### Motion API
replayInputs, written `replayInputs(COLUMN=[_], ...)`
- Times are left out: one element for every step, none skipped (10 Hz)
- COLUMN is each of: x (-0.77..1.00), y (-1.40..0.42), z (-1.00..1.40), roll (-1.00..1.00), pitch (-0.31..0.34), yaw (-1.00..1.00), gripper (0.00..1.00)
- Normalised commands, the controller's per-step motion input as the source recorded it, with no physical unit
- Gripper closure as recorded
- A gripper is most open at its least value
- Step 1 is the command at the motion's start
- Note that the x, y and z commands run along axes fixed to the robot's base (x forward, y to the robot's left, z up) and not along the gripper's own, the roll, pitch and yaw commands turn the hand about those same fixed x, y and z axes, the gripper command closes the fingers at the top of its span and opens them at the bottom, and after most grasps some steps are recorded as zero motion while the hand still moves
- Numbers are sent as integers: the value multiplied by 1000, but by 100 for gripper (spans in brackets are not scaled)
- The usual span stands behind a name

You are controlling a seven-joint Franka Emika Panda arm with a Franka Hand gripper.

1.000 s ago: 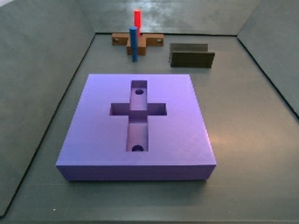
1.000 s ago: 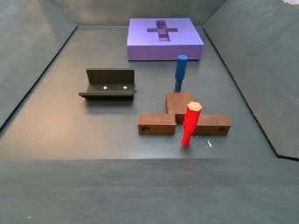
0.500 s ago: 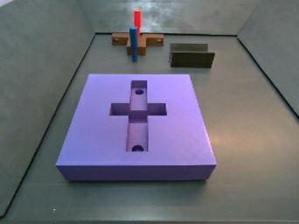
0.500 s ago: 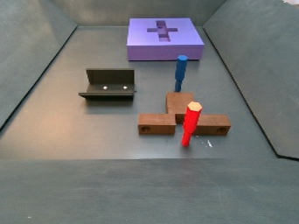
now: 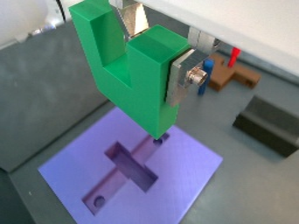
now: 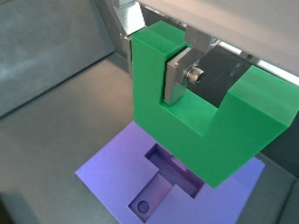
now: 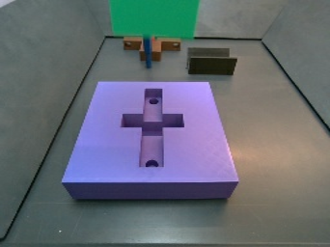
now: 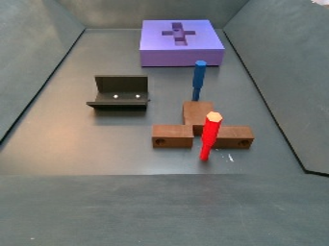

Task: Pick up the green object. Move up. Place the green object on the fixture. Regrasp the green object. Move to above the board. Insert the green object.
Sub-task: Insert the green object.

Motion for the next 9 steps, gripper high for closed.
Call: replayInputs(x=[0,-154,0,109,331,323,120,194,0], y=[-226,-394,-234,-240,-149,-11,0,-9,0], z=[-866,-583,-563,-486,-229,-337,-240,-254,-300], roll=[-10,91,21,27,190,206,430,423,209], pitch=[-163,-313,-314,-333,-19,6,0,0,0], yaw=[169,209,257,237,0,0,17,0,0], gripper=[100,100,100,100,100,100,100,100,100])
